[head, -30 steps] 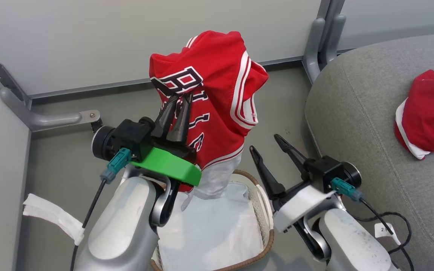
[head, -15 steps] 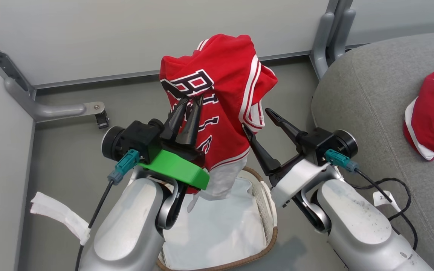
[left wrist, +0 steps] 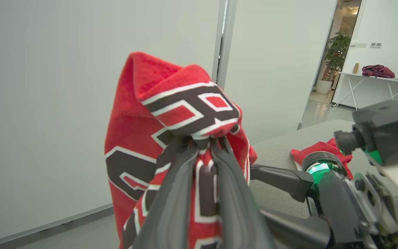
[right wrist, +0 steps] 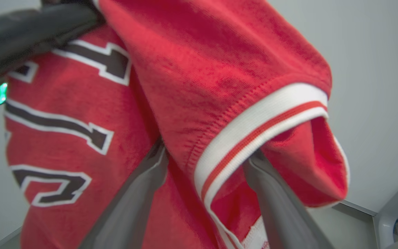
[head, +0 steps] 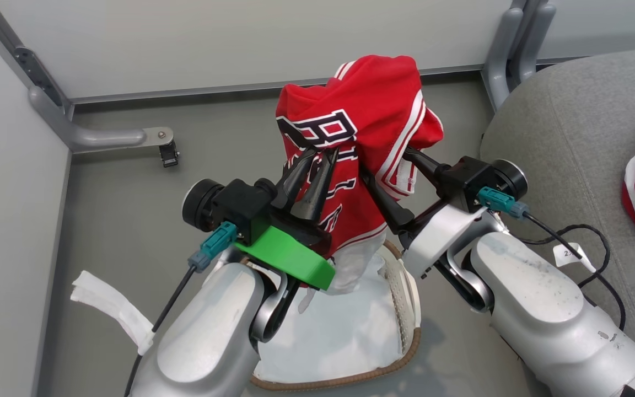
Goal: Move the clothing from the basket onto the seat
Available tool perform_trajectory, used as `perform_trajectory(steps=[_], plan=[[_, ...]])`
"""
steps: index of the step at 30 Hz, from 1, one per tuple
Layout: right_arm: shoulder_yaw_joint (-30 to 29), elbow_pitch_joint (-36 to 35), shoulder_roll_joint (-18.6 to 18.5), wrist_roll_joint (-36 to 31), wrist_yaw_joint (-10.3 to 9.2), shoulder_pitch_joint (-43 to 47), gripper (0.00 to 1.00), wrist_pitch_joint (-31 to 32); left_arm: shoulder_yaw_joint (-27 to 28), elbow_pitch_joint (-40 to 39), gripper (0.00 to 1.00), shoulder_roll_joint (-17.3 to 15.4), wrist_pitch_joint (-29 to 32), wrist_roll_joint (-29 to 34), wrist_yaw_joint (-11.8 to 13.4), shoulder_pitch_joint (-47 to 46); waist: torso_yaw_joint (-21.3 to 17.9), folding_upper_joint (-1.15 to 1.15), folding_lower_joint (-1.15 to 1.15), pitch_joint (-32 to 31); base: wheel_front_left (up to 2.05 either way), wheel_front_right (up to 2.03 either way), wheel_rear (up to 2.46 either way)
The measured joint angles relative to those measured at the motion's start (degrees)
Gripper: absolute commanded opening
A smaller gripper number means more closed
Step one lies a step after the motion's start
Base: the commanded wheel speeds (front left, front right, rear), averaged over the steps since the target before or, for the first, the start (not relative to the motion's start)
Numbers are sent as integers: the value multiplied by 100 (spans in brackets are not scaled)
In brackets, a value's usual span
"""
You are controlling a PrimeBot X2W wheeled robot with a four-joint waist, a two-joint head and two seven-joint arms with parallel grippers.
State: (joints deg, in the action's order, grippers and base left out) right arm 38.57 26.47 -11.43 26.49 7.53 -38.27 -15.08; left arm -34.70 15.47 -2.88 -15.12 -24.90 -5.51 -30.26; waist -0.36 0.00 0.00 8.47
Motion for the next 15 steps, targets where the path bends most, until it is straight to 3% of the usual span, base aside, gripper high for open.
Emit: perform_trajectory(steps=[9, 10, 12, 13, 15], plan=[[470, -172, -132, 456, 0, -232, 100, 0, -209, -11, 0, 0, 0, -122, -40, -88, 250, 0, 0, 127, 0, 0, 0], [491, -177, -121, 485, 0, -240, 95, 0, -214, -7, 0, 0, 0, -127, -47, -90, 264, 0, 0, 143, 0, 0, 0], [502, -178, -101, 483, 0, -275, 6, 0, -226, 1, 0, 0, 0, -134, -54, -92, 285, 0, 0, 173, 0, 0, 0], [501, -178, -97, 482, 0, -289, 0, 0, -230, 2, 0, 0, 0, -138, -54, -94, 292, 0, 0, 184, 0, 0, 0], [486, -166, -96, 481, 0, -318, 0, 0, -241, 2, 0, 0, 0, -170, -58, -101, 309, 0, 0, 207, 0, 0, 0]])
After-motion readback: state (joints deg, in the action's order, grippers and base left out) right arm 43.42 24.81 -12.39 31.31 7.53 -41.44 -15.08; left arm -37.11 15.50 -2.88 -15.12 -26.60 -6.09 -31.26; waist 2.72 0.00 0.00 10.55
